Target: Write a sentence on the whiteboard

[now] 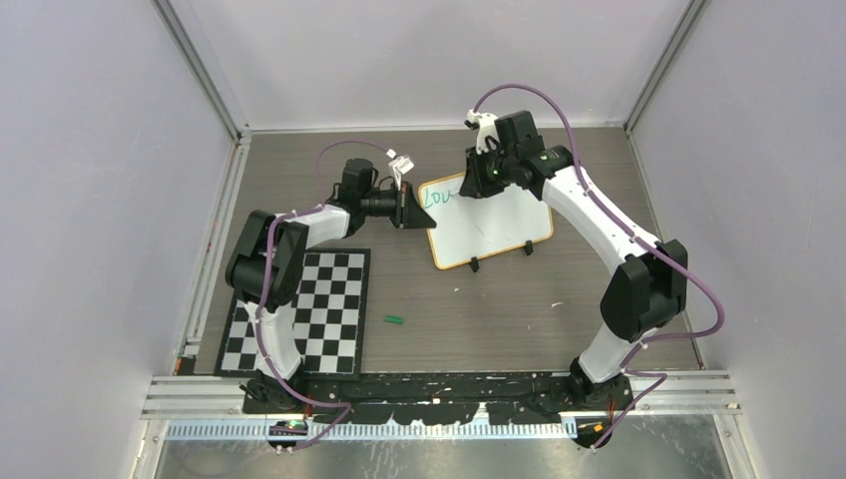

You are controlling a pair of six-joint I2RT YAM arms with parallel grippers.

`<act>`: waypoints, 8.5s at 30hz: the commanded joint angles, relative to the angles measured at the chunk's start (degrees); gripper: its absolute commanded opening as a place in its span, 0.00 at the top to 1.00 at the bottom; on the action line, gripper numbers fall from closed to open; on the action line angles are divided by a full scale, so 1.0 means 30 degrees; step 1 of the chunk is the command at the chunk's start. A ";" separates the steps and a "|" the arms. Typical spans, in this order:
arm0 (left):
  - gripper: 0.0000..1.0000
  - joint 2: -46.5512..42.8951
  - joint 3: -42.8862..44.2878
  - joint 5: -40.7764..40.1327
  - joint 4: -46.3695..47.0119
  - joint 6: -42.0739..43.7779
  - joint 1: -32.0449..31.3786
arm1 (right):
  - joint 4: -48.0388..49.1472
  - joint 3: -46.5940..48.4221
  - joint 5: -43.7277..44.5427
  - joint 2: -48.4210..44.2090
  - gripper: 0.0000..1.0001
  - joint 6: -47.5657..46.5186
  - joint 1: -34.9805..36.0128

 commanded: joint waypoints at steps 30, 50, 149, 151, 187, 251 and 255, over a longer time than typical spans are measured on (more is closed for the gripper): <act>1.00 -0.0051 -0.0016 0.0289 -0.0411 0.0310 -0.0319 | -0.0023 0.1785 0.0567 0.0579 1.00 -0.0244 -0.0728; 1.00 -0.0082 -0.0076 0.0252 -0.0426 0.0370 -0.0317 | 0.0091 0.0982 0.0175 0.0482 1.00 -0.0254 -0.0055; 0.95 0.0706 0.4273 -0.0440 -0.4864 0.1381 -0.0202 | 0.2483 -0.3891 -0.4259 -0.3215 1.00 -0.1573 -0.3491; 1.00 0.0772 0.4407 -0.0166 -0.5266 0.1884 -0.0202 | 0.2563 -0.3805 -0.4048 -0.3153 1.00 -0.1637 -0.3481; 1.00 0.1030 0.4499 -0.0612 -0.6636 0.2919 -0.0208 | 0.2743 -0.3187 -0.2753 -0.2060 1.00 -0.0994 -0.3406; 1.00 0.0856 0.4117 -0.0649 -0.6199 0.2923 -0.0261 | 0.2135 -0.1985 -0.1768 -0.1514 1.00 -0.1956 -0.3552; 1.00 0.0965 0.4183 -0.0654 -0.6168 0.2829 -0.0261 | 0.2049 -0.2366 -0.1969 -0.1567 1.00 -0.1942 -0.3559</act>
